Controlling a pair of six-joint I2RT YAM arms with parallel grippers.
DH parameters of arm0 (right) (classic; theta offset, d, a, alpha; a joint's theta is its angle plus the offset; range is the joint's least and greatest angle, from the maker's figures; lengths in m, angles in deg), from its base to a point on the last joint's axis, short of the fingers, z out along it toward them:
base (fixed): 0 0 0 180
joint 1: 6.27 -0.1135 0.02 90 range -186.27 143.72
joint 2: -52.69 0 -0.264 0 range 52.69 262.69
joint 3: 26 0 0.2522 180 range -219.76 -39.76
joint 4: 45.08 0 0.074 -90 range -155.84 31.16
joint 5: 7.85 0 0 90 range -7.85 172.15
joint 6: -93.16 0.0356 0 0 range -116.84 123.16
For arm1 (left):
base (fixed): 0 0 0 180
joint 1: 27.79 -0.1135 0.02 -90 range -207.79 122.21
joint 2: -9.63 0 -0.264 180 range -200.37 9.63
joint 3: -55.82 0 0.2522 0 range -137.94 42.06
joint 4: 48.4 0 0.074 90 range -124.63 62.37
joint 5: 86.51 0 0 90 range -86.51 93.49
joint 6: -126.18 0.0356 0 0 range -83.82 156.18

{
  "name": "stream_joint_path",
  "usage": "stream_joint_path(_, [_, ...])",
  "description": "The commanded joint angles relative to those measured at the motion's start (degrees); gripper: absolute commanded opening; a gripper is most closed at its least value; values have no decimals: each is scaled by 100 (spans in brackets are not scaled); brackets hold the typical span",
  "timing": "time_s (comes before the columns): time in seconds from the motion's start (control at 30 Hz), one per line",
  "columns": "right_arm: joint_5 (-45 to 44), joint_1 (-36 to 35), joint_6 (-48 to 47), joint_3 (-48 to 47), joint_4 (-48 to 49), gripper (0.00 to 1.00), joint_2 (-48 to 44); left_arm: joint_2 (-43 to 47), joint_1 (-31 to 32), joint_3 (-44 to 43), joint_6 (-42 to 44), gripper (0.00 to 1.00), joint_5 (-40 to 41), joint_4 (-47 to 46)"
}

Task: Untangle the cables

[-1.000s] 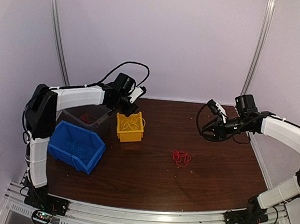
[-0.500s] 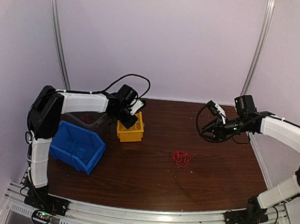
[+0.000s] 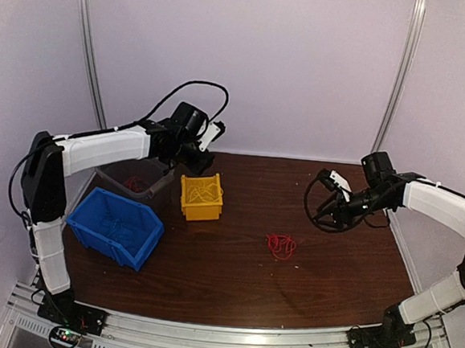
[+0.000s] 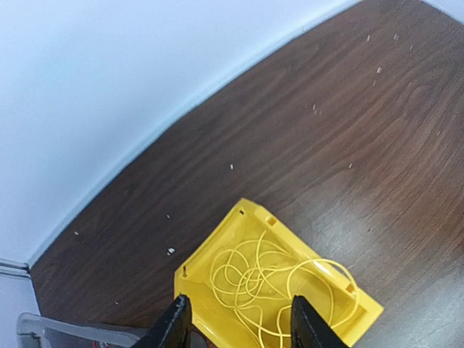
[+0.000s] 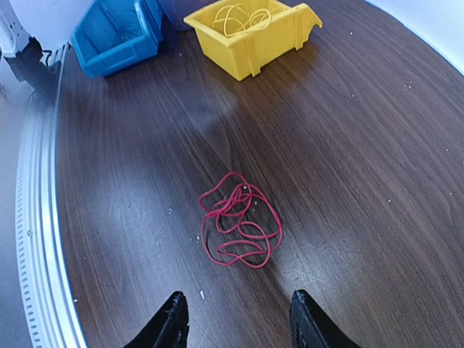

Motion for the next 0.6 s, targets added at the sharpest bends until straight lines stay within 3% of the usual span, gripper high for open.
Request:
stream_joint_path(0.0, [-552, -2, -611, 69, -494, 49, 149, 968, 307, 114, -69, 48, 59, -512])
stream_joint_path(0.23, [-782, -93, -520, 147, -237, 47, 503, 1686, 1153, 1442, -431, 48, -308, -1796])
stream_joint_path(0.43, [-609, -239, -669, -32, -293, 43, 1045, 1331, 1497, 1938, -1199, 39, -1572, -2290])
stream_joint_path(0.57, [-817, -464, -705, 128, -24, 44, 1282, 1051, 1576, 2105, -1705, 38, -1559, -2329])
